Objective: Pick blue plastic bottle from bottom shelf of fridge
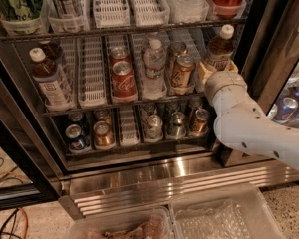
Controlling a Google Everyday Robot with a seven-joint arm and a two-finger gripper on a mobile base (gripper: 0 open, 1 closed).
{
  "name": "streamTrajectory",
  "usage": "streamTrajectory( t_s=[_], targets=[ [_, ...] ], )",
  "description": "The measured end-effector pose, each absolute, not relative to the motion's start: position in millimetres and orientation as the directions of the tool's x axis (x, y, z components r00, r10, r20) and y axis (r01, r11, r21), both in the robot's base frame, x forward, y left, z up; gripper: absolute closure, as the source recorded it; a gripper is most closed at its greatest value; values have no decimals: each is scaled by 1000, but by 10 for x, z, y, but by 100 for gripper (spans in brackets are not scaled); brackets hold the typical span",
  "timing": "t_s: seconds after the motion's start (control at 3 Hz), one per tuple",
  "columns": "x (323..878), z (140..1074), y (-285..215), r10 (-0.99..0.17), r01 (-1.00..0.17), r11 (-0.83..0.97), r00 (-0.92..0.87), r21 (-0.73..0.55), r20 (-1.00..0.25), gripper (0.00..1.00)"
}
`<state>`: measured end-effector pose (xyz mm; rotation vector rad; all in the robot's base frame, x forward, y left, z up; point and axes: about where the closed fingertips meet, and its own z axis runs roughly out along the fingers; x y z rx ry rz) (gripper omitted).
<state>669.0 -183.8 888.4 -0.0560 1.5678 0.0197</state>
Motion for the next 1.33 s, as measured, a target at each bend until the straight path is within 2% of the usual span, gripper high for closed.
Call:
streamTrajectory(
  t_s=[0.33,1.0,1.33],
  targets=[
    [6538,9143,-1826,-13,-53,998,83,-17,-996,100],
    [6449,9200,-1819,-12,-58,998,114,-19,-993,100],
    [6060,9262,-1768,1,-95,995,127,-11,-992,100]
  ],
)
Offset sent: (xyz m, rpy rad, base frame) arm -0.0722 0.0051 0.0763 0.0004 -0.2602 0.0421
